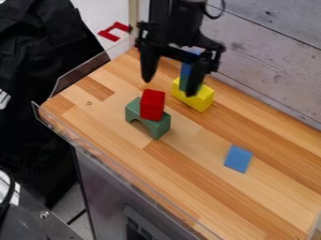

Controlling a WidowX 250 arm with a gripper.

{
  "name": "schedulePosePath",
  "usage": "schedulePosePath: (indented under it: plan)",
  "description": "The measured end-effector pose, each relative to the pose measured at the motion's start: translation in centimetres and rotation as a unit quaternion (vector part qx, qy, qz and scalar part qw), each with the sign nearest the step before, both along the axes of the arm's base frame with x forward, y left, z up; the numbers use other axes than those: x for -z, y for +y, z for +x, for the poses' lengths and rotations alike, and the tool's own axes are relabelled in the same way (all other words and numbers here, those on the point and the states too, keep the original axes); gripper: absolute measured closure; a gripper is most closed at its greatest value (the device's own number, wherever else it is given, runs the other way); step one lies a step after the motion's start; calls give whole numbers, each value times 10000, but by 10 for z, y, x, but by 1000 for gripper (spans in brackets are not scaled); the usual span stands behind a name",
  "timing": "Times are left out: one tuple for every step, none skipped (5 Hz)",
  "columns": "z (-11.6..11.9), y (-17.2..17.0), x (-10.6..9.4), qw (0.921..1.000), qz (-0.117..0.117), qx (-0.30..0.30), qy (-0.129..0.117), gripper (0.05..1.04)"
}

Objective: Move the red cube and put it on the blue block

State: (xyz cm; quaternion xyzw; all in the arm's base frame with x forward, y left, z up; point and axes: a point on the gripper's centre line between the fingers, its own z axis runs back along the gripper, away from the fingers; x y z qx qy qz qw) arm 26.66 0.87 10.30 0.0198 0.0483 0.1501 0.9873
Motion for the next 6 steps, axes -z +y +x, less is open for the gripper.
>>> schedulePosePath:
  plan:
    - [-11,9,2,9996,-41,-263,51,94]
    - [-14,15,7,9977,-50,-675,61,94]
    - [-16,15,15,9936,-77,-1104,249,94]
    - [-15,12,20,9909,-130,-1300,327,94]
    - [-12,12,29,9910,-170,-1267,396,94]
    - [-8,13,32,9926,-209,-1125,402,94]
